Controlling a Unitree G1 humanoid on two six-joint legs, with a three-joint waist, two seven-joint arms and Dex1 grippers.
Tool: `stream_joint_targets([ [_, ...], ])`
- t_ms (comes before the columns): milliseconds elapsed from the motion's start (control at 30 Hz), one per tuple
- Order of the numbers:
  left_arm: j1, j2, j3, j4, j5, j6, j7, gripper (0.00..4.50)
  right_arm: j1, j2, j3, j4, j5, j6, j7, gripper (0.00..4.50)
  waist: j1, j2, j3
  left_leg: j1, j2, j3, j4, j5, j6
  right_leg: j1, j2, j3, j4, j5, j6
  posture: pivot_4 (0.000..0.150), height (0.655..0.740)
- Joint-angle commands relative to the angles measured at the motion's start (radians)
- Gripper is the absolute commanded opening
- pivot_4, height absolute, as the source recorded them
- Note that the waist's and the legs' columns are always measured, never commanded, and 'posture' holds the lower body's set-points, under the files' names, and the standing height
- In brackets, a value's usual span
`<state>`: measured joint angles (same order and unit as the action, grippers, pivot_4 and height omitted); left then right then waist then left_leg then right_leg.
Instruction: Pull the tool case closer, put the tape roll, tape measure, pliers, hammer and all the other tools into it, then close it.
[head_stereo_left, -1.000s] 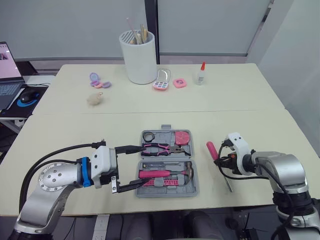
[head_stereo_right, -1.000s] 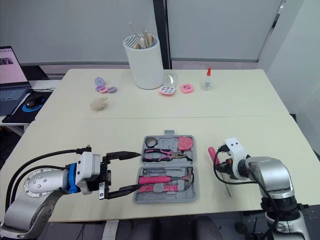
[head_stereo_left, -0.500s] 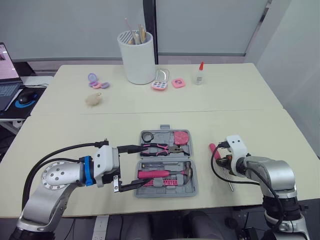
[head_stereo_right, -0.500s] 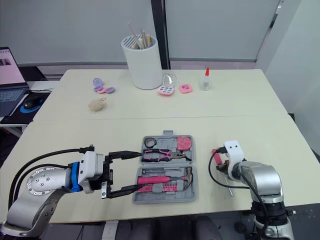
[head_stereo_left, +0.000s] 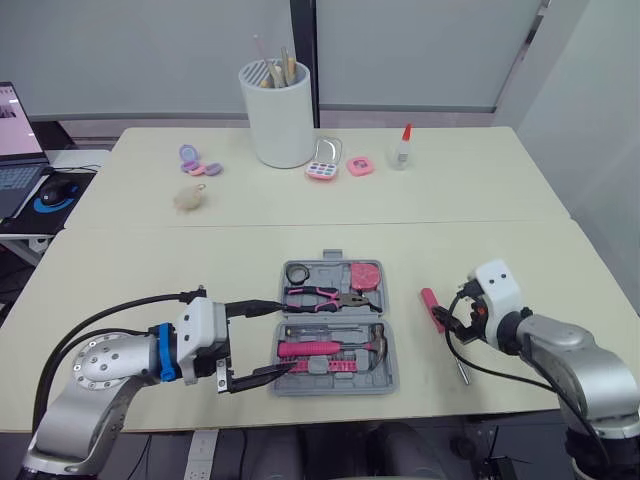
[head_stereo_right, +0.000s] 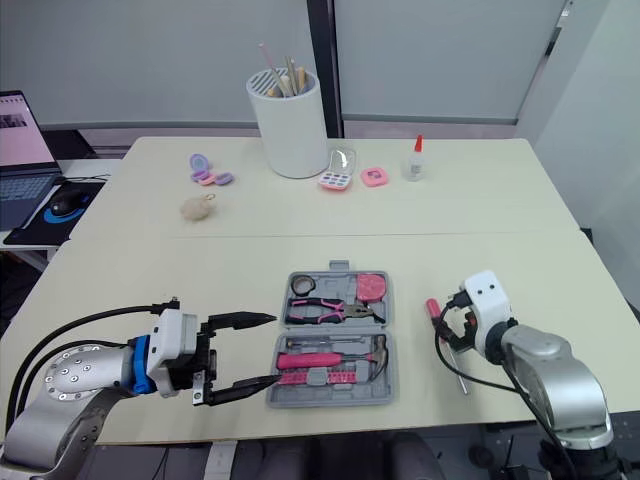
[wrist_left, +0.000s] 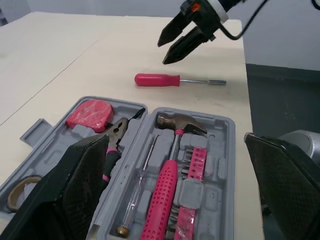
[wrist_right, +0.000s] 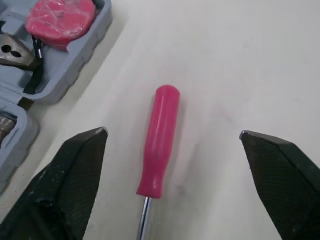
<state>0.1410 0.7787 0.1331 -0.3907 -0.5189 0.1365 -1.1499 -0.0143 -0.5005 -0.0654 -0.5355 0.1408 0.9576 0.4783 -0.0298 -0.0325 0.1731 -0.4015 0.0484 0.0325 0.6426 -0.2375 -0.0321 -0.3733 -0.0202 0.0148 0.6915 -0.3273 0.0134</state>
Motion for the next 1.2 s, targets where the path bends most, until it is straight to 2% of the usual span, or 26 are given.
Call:
stream_joint_targets([
  [33, 0.001, 0.008, 0.03, -0.015, -0.035, 0.009, -0.01, 4.5, 0.094, -0.008, 0.029, 0.056, -0.061, -0.288, -0.014, 4.46, 0.0, 0.0, 0.0, 0.0, 0.0, 0.0, 0.0, 0.0, 0.0, 0.0, 0.0, 0.0, 0.0, 0.0, 0.0, 0.15, 0.7366],
  [233, -0.022, 0.012, 0.015, -0.031, -0.04, 0.021, -0.023, 4.5, 0.162, 0.087, 0.057, 0.155, -0.075, -0.447, -0.075, 4.46, -0.001, 0.0, 0.0, 0.0, 0.0, 0.0, 0.0, 0.0, 0.0, 0.0, 0.0, 0.0, 0.001, 0.0, 0.0, 0.15, 0.7366],
  [467, -0.054, 0.008, 0.002, -0.037, -0.037, 0.038, -0.026, 4.5, 0.155, 0.156, 0.055, 0.235, -0.093, -0.491, -0.147, 4.46, 0.001, 0.0, 0.0, 0.0, 0.0, 0.001, 0.0, 0.0, 0.0, 0.0, 0.0, 0.001, 0.001, 0.0, 0.0, 0.15, 0.7366],
  [667, -0.061, 0.011, -0.001, -0.031, -0.027, 0.03, -0.028, 4.5, 0.159, 0.175, 0.074, 0.244, -0.092, -0.491, -0.161, 2.55, 0.0, 0.0, 0.0, 0.0, 0.0, 0.001, 0.0, 0.0, 0.0, 0.0, 0.0, 0.001, 0.001, 0.0, 0.0, 0.15, 0.7366],
  [900, -0.06, 0.013, -0.004, -0.03, -0.021, 0.026, -0.026, 4.5, 0.164, 0.188, 0.079, 0.237, -0.09, -0.468, -0.173, 0.87, 0.001, 0.0, 0.0, 0.0, 0.0, 0.0, 0.0, 0.0, 0.0, 0.0, 0.0, 0.001, 0.001, 0.0, 0.0, 0.15, 0.7366],
  [933, -0.061, 0.012, -0.004, -0.03, -0.02, 0.025, -0.026, 4.5, 0.164, 0.185, 0.078, 0.232, -0.09, -0.471, -0.171, 0.71, 0.001, 0.0, 0.0, 0.0, 0.0, 0.0, 0.0, 0.0, 0.0, 0.0, 0.0, 0.001, 0.001, 0.0, 0.0, 0.15, 0.7366],
  [1067, -0.057, 0.013, 0.001, -0.028, -0.019, 0.022, -0.028, 4.5, 0.161, 0.154, 0.074, 0.205, -0.095, -0.487, -0.149, 0.7, 0.001, 0.0, 0.0, 0.0, 0.0, 0.0, 0.0, 0.0, 0.0, 0.0, 0.0, 0.0, 0.001, 0.0, 0.0, 0.15, 0.7366],
  [1200, -0.031, 0.031, 0.035, -0.016, -0.018, 0.018, -0.036, 4.5, 0.133, -0.003, 0.115, 0.132, -0.144, -0.519, -0.036, 0.7, 0.0, 0.0, 0.0, 0.0, 0.0, 0.001, 0.0, 0.0, 0.0, 0.0, 0.0, 0.001, 0.001, 0.0, 0.0, 0.15, 0.7366],
])
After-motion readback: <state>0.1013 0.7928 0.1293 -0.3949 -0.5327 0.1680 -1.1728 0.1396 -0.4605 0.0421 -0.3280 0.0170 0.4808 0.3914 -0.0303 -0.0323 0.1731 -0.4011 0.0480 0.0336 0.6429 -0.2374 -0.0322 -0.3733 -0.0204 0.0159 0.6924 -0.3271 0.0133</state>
